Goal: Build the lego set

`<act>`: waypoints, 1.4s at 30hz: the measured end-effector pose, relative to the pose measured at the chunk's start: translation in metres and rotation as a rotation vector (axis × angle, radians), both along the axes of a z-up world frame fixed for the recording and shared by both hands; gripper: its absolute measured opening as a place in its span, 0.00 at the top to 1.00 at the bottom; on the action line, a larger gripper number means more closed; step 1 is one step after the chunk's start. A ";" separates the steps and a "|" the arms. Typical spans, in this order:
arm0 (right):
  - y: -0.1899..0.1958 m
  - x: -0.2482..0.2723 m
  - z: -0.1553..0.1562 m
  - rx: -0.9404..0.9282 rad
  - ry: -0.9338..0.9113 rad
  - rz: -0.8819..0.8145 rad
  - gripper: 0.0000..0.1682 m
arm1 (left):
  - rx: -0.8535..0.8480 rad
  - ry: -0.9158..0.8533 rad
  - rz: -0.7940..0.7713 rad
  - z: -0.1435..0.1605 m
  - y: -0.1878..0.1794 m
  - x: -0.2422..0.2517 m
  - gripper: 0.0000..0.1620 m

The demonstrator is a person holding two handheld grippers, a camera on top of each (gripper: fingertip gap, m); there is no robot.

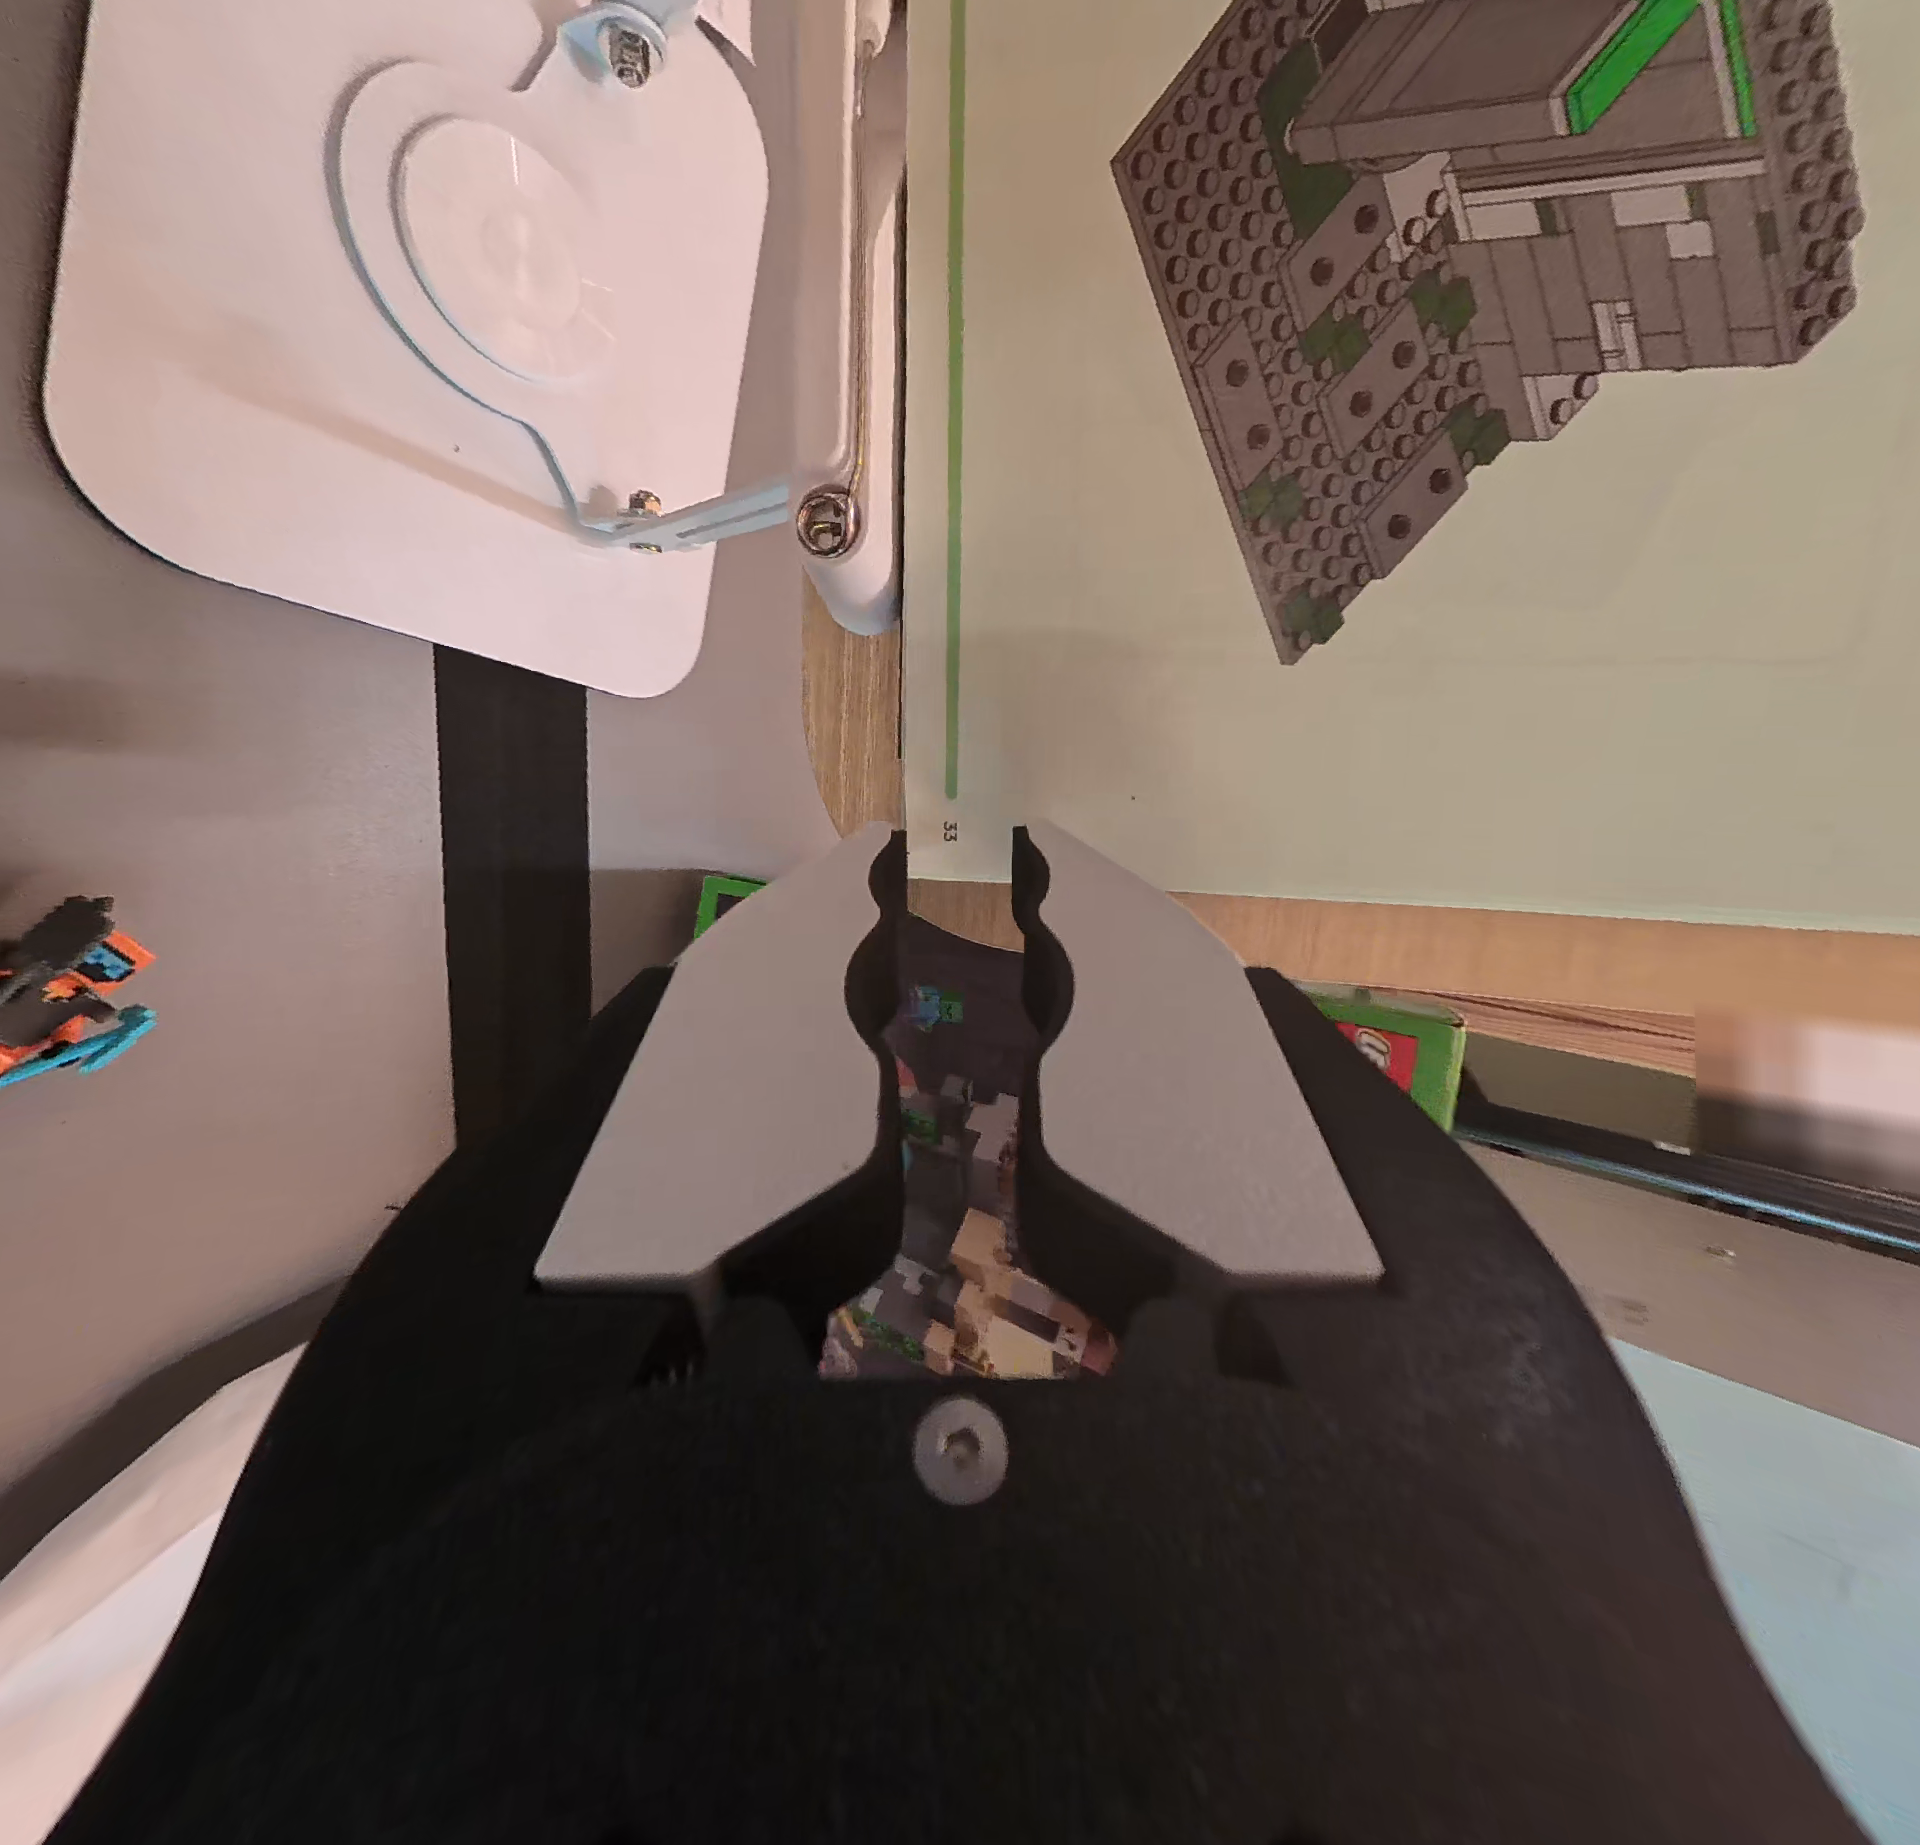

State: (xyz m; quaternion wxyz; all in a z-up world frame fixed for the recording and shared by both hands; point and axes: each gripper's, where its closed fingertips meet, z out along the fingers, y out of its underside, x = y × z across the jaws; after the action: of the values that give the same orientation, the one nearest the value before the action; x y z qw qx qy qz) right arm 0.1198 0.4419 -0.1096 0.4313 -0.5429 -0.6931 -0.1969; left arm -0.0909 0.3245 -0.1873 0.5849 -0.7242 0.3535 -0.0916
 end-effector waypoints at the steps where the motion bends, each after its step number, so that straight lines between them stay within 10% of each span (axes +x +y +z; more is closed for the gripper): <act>1: 0.000 0.000 0.000 -0.015 0.009 -0.005 0.89 | -0.001 0.000 -0.001 0.000 0.000 0.000 0.93; 42: -0.014 -0.021 0.034 0.219 0.083 0.053 1.00 | 0.080 -0.007 -0.089 0.044 0.004 0.042 0.85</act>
State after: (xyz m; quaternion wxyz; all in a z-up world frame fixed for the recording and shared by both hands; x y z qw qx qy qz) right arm 0.0987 0.4282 -0.0758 0.5212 -0.4818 -0.6632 -0.2374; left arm -0.0488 0.3287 -0.1430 0.6101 -0.6834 0.3868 -0.1057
